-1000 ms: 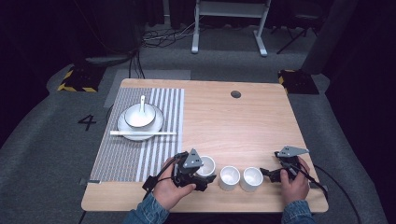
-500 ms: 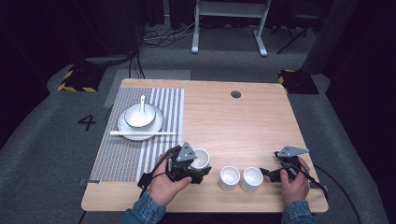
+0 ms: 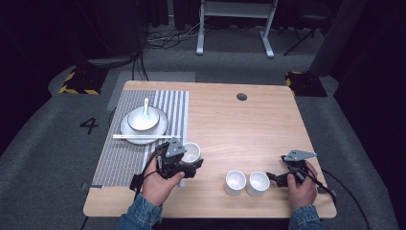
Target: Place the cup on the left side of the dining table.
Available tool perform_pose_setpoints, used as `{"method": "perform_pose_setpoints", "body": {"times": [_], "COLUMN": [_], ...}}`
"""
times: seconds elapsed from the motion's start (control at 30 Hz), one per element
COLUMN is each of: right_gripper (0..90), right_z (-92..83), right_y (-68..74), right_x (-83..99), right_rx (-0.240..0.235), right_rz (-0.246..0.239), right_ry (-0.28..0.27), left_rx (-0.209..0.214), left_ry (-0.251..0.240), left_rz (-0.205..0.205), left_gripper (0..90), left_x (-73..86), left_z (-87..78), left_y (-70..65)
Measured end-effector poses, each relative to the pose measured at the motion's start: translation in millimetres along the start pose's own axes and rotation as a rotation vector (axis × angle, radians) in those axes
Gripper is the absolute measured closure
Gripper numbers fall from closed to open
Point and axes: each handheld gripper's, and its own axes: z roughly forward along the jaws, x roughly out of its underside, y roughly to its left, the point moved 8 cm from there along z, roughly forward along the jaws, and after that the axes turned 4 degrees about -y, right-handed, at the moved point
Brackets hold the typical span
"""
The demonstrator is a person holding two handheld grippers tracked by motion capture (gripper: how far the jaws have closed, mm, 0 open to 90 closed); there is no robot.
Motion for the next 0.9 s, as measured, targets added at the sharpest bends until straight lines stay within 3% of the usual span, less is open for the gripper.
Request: {"method": "perform_pose_setpoints", "body": {"times": [0.37,0.9], "right_gripper": [0.0,0.0], "right_z": [0.0,0.0], "right_y": [0.0,0.0], "right_x": [0.0,0.0], "right_rx": [0.0,0.0], "right_rz": [0.0,0.0], "right_ry": [0.0,0.0], "left_rx": [-0.1,-0.292], "left_ry": [-0.018,-0.047], "left_rz": [-0.043,-0.1], "left_gripper": [26.6,26.6], "left_x": [0.0,9.2], "left_z": [-17.2,-45.4], "left_y": [29.4,82.2]}}
